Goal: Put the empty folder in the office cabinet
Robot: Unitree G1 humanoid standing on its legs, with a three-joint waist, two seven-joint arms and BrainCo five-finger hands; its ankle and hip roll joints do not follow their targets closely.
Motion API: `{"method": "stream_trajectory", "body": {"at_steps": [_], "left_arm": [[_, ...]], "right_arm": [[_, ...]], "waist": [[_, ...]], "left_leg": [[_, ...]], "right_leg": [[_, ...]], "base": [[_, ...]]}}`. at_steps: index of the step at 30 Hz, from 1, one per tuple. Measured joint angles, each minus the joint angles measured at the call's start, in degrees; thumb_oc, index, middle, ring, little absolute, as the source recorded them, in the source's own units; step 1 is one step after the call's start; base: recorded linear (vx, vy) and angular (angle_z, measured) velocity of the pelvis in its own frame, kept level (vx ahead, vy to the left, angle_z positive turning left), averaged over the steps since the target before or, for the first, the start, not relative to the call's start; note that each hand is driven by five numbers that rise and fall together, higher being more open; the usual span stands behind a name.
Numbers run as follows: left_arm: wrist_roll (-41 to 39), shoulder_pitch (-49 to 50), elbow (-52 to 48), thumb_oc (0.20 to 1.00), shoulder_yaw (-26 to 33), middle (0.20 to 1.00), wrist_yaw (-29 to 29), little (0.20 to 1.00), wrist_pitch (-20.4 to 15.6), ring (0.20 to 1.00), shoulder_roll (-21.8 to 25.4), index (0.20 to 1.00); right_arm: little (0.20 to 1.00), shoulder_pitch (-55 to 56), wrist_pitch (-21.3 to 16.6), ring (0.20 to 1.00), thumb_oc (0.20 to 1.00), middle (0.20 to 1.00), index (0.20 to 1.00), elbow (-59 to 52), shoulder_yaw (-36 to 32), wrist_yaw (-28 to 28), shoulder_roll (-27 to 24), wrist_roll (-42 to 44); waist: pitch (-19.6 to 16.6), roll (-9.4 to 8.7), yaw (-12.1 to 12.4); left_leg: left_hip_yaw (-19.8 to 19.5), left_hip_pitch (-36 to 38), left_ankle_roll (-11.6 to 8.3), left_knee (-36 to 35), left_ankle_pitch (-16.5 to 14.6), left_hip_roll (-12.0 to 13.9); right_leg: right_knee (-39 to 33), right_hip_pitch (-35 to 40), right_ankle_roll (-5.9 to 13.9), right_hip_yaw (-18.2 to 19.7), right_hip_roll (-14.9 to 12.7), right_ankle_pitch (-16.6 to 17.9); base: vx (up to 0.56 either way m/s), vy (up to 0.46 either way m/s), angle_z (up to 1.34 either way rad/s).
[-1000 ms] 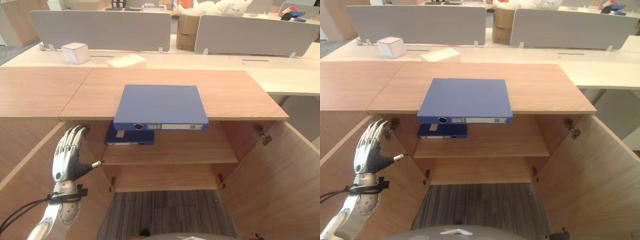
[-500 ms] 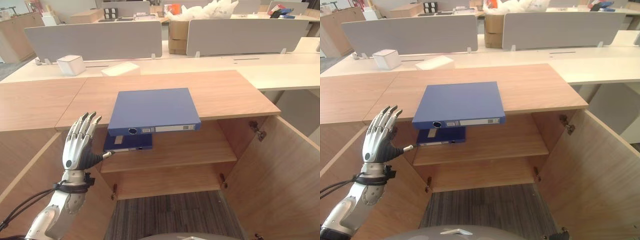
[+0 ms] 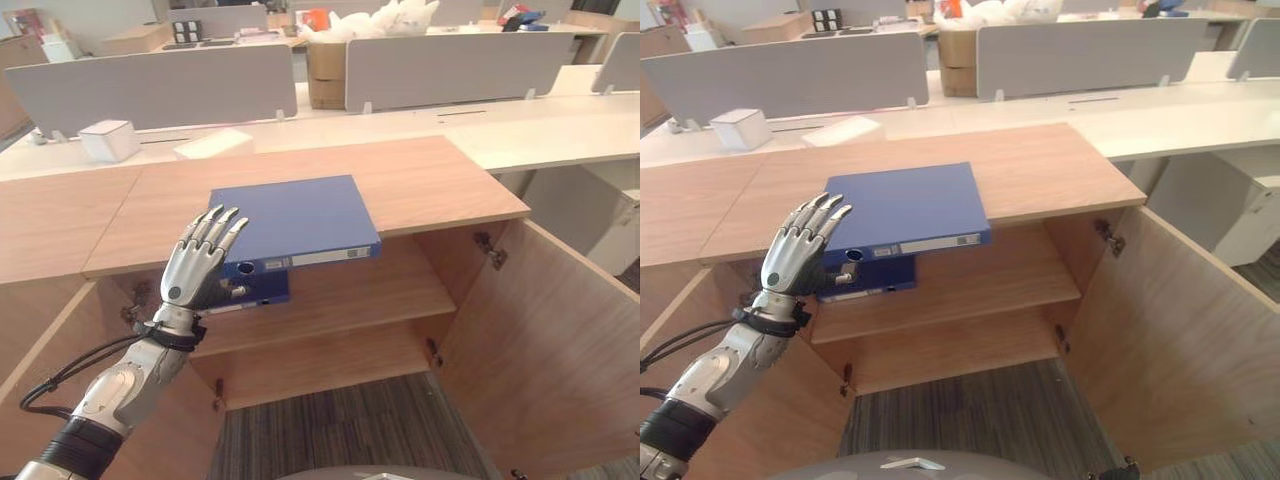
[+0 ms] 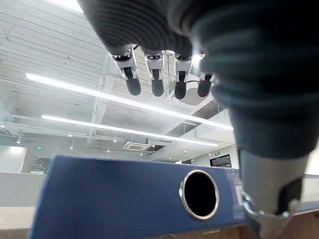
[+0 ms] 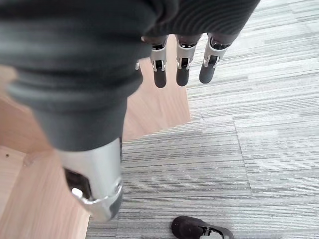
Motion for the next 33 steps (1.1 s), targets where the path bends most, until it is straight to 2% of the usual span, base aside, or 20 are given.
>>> {"method": "stream_trajectory", "body": {"at_steps": [26, 33], "left_arm": [[1.3, -1.7, 2.9, 1.000, -6.4, 1.000, -2.2, 1.000, 0.1, 1.000, -0.6, 1.000], [1.3, -1.7, 3.5, 1.000, -6.4, 1.000, -2.2, 1.000, 0.1, 1.000, -1.5, 1.000]], "right_arm": [[1.000, 1.4, -0.3, 1.000, 1.000, 1.000, 1.000, 0.0, 0.0, -0.3, 0.0, 0.1], [1.000, 1.4, -0.3, 1.000, 1.000, 1.000, 1.000, 0.1, 0.0, -0.3, 0.0, 0.0]], "waist": [[-1.0, -0.92, -1.3], [-0.9, -0.93, -1.3]], "left_leg": [[0.9, -0.5, -0.24, 0.0, -0.1, 0.5], [1.0, -0.5, -0.24, 0.0, -0.1, 0.6]], "right_leg": [[0.0, -0.9, -0.07, 0.7, 0.5, 0.1], [0.0, -1.0, -0.09, 0.8, 0.5, 0.1]], "base": [[0.01, -0.001, -0.01], [0.01, 0.000, 0.00]]}}
